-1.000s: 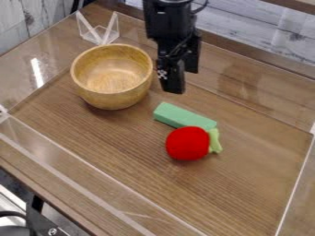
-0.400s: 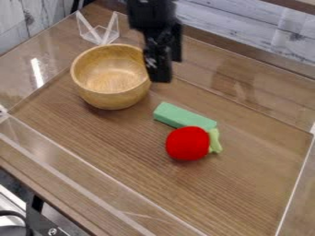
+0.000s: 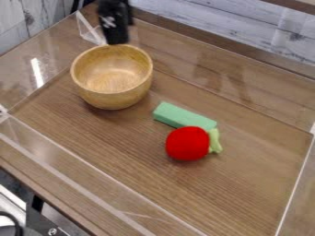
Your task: Remove the green object from the brown bowl and put it on the table
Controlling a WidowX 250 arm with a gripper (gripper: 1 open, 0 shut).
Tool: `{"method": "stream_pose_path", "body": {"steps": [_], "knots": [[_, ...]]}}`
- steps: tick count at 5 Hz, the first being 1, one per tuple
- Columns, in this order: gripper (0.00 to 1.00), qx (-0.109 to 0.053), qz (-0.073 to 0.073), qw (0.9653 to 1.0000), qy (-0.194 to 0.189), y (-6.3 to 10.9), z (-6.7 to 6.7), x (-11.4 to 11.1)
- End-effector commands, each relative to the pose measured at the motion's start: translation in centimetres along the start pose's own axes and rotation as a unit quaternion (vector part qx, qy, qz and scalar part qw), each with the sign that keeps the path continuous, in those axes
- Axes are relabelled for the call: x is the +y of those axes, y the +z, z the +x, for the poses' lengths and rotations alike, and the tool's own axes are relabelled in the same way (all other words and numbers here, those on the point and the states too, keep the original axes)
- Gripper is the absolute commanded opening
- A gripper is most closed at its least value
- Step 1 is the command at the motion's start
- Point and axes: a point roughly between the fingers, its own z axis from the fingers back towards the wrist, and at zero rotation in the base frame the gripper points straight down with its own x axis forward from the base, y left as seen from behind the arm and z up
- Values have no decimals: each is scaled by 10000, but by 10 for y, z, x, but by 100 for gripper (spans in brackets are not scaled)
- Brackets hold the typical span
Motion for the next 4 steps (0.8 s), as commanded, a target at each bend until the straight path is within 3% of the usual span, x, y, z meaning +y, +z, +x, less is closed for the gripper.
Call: {"method": "stream_pose_path", "body": {"steps": [1,3,4], "knots": [[100,12,-308,9988,390,19,13,-5],[100,-59,-345,9991,229,-14,24,-16],[100,-55,-346,9987,364,-6,24,-21]]}}
